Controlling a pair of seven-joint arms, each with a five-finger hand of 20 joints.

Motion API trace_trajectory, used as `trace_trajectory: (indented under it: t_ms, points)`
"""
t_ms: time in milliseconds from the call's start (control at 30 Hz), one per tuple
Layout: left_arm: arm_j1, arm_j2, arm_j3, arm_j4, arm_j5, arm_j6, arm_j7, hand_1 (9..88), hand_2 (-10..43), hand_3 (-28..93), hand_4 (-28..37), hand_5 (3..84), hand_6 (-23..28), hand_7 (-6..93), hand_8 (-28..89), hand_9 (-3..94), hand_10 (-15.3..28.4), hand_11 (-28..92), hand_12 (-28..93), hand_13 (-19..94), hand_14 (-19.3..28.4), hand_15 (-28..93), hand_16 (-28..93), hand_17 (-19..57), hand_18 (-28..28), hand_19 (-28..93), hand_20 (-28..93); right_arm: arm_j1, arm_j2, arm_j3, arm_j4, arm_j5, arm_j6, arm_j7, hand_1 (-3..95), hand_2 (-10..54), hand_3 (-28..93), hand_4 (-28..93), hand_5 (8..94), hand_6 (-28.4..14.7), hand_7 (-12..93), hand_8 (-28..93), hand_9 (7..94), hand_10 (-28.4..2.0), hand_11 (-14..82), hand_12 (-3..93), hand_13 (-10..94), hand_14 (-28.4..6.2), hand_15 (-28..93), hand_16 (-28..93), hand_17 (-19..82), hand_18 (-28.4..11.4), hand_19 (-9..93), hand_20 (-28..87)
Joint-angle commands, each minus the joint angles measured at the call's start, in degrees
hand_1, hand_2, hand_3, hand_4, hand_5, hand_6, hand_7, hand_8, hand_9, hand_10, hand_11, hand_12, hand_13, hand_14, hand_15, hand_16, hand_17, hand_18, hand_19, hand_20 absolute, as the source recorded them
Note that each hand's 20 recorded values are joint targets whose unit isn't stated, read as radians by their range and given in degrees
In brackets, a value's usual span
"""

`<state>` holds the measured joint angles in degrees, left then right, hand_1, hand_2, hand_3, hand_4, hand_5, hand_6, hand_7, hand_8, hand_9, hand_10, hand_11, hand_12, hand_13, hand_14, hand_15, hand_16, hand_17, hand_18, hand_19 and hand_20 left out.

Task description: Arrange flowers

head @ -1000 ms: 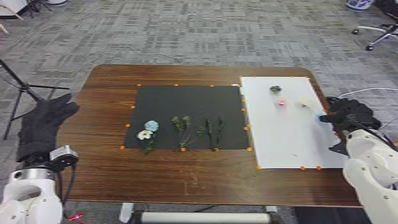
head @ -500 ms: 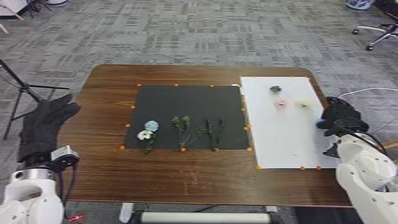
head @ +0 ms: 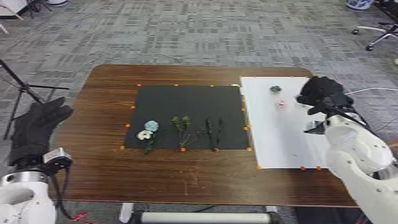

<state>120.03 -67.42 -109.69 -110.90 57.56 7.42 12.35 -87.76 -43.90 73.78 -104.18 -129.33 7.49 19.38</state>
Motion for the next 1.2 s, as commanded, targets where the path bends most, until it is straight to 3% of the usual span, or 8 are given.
trace_trajectory:
  t_ms: [33,233,400,467,767,967,1200]
  points:
    - [0.14,0.26,0.67,2.28,-0.63,2.04,-0.50,17.9,13.9,67,-28.3,52.9,2.4,17.0,-7,50.6,15.3,26,16,40,18.8,23,2,6.7,12.7,12,18,27.52,-10.41,-21.92,1.77,2.93,-6.83,-7.56,58.6,-8.7,56,-16,79.6,1.1,20,9,84.3,-11.7,20.3,33.2,82,-5.6,60,33,46,-20.1,88,53]
    - [-1.88,0.74,1.94,2.87,-0.08,1.39,-0.13,17.9,15.2,68,-28.3,52.9,2.3,17.2,-7,50.8,15.2,26,16,40,18.7,23,2,6.8,12.7,12,18,32.53,-21.56,-30.74,7.53,-1.18,-12.19,-12.56,58.4,-8.5,56,-17,79.4,1.4,20,9,84.1,-11.3,17.9,33.8,81,-5.6,60,33,46,-20.0,88,53]
    - [-2.94,1.12,2.67,2.69,0.52,0.74,0.04,17.8,15.4,68,-28.3,52.9,2.3,17.2,-7,50.8,15.3,26,16,40,18.7,23,2,6.8,12.7,12,18,32.18,-26.59,-33.91,10.86,-4.24,-15.36,-14.88,58.4,-8.4,56,-17,79.3,1.6,20,8,83.9,-11.3,17.0,33.5,81,-5.5,60,33,46,-19.8,88,53]
    - [-4.06,1.44,3.44,2.99,0.44,1.02,-0.29,17.8,15.4,68,-28.3,52.8,2.3,17.2,-7,50.8,15.3,26,16,40,18.7,23,2,6.8,12.7,12,18,32.02,-28.65,-33.79,13.39,-6.18,-16.27,-16.36,58.4,-8.3,56,-17,79.3,1.7,20,8,83.9,-11.3,16.6,33.3,81,-5.5,60,33,46,-19.7,88,53]
    - [-2.94,0.77,3.51,1.44,0.38,0.02,0.30,17.6,15.4,67,-28.3,52.9,2.4,17.0,-7,50.7,15.3,26,16,40,18.7,23,2,6.8,12.7,12,18,29.07,-32.49,-33.32,18.19,-13.25,-18.28,-16.99,57.9,-8.0,56,-17,79.1,2.2,20,7,83.5,-10.9,14.3,31.9,81,-5.3,61,33,46,-19.7,88,53]
    - [-3.31,0.81,4.04,0.84,-0.03,-0.13,0.21,17.6,15.4,67,-28.3,52.9,2.4,16.8,-7,50.6,15.4,26,16,40,18.6,23,2,6.7,12.7,12,18,27.98,-34.08,-31.05,22.07,-18.85,-19.70,-17.69,57.8,-7.3,55,-17,78.5,2.5,19,6,82.9,-10.7,12.6,29.0,81,-5.4,61,33,46,-19.8,88,53]
    - [-2.17,-0.04,2.82,0.64,-0.10,-1.92,0.64,17.4,15.3,68,-28.3,52.8,2.4,16.8,-7,50.6,15.4,26,16,40,18.7,23,2,6.7,12.6,12,18,27.75,-35.28,-29.67,24.34,-21.46,-18.84,-17.52,58.2,-6.8,54,-17,78.5,2.7,18,5,82.9,-10.4,11.5,27.3,81,-5.4,61,33,46,-19.8,88,53]
